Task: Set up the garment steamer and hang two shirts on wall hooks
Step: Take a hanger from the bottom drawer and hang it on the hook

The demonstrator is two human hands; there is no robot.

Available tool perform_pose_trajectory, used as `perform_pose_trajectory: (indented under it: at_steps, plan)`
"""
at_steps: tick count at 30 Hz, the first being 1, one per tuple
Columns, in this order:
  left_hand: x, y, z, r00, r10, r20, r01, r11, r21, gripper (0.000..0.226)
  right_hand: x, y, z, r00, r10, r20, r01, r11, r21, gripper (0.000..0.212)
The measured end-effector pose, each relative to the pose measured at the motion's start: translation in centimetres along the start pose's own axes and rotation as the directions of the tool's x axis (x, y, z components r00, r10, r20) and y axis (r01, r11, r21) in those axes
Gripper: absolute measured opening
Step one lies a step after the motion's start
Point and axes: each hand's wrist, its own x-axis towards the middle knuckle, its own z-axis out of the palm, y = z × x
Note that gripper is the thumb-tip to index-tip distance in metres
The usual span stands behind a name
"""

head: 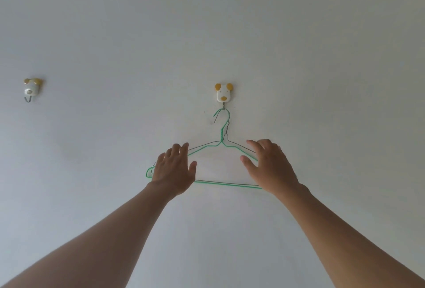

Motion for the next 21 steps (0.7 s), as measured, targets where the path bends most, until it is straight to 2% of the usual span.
perform_pose_trajectory:
  at_steps: [3,7,14,21]
  plan:
    - [-1.1,1.2,-2.0,1.0,0.0,-0.002,0.0,0.996,-0.094,0.052,-1.6,-0.8,-1.6,0.999,-0.016,-0.032,0.019,0.997,0.076,0.044]
    - [-4.4,2.7,-4.2,0.998,-0.03,0.058,0.044,0.965,-0.259,0.037,-4.7,-2.0,-2.7,1.0,-0.002,0.011,0.0,0.989,0.146,0.039]
    - [-12.9,3.6,-6.7,0.977,-0.004,0.212,0.077,0.938,-0.337,0.02,-12.8,-5.1,-3.0,0.99,-0.039,0.135,0.006,0.972,0.236,0.036]
    - [-24.9,4.3,-11.5,0.941,-0.013,0.337,0.158,0.9,-0.406,0.02,-25.7,-9.4,-6.4,0.967,-0.028,0.251,-0.044,0.96,0.276,0.034]
